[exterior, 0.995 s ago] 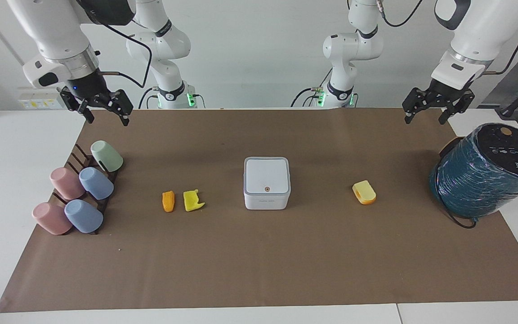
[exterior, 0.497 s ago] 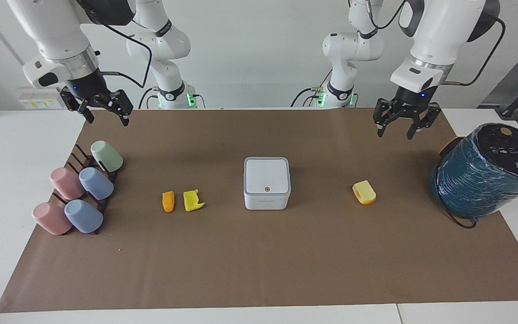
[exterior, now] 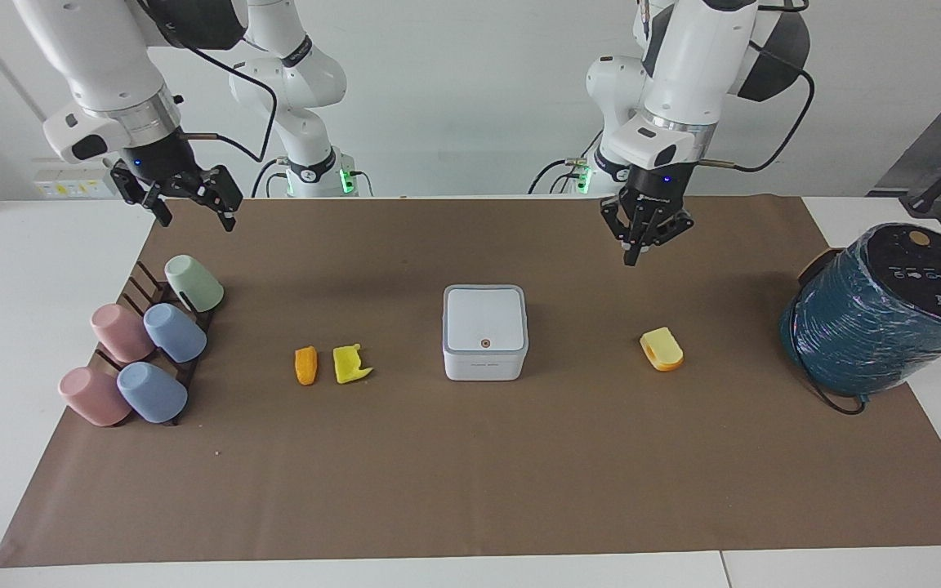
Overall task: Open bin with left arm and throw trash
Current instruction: 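Reach the left gripper to the bin lid while the right gripper reaches the yellow piece, then lift the lid with the left gripper while the right gripper grasps the yellow piece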
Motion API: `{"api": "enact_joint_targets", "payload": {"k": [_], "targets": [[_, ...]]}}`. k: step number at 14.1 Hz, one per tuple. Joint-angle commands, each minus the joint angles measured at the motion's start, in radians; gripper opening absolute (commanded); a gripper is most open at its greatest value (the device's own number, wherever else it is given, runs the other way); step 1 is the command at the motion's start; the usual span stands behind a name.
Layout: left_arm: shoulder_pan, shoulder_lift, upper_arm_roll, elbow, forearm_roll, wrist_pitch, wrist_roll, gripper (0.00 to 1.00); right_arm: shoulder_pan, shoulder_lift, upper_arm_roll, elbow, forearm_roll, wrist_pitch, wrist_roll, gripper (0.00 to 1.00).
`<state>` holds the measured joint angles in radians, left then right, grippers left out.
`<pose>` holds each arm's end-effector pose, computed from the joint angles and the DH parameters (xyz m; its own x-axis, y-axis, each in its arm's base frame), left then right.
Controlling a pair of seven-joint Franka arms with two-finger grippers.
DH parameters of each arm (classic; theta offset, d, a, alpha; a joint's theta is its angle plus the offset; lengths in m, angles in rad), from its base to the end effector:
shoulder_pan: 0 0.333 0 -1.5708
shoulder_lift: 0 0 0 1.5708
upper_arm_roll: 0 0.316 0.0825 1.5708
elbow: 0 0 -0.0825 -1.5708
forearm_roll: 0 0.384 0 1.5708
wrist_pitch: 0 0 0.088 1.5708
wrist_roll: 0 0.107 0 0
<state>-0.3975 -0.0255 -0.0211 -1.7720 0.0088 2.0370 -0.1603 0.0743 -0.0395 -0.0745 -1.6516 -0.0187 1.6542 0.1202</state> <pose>0.5318 -0.2362 0.5878 0.9276 -0.2424 0.2842 -0.2632 -0.9641 0.0366 0.5495 -0.0028 0.6153 0.9920 -0.1186 0.0436 -0.1192 -0.9928 0.0106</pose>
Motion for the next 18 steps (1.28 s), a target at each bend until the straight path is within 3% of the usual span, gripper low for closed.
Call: {"api": "enact_joint_targets", "payload": {"k": [1,3,6,11,15,18], "targets": [[-0.073,0.031,0.015,-0.056,0.005,0.121,-0.064,0.0,-0.002,-0.063,0.001,-0.175,0.014,0.164,-0.033,1.0],[-0.116,0.103,0.015,-0.052,0.005,0.211,-0.128,0.0,0.002,-0.065,0.002,-0.252,0.02,0.272,-0.046,1.0],[-0.161,0.174,0.015,-0.053,0.005,0.343,-0.22,0.0,0.03,0.035,0.002,-0.278,0.055,0.404,-0.093,1.0],[-0.185,0.217,0.013,-0.053,0.005,0.405,-0.228,0.0,0.128,0.194,0.002,-0.283,0.057,0.577,-0.079,1.0],[-0.215,0.288,0.015,-0.049,0.005,0.474,-0.297,0.0,0.191,0.288,0.002,-0.298,0.094,0.691,-0.066,1.0],[-0.235,0.298,0.015,-0.055,0.004,0.473,-0.297,0.0,0.202,0.32,0.002,-0.338,0.095,0.783,-0.085,1.0]]}}
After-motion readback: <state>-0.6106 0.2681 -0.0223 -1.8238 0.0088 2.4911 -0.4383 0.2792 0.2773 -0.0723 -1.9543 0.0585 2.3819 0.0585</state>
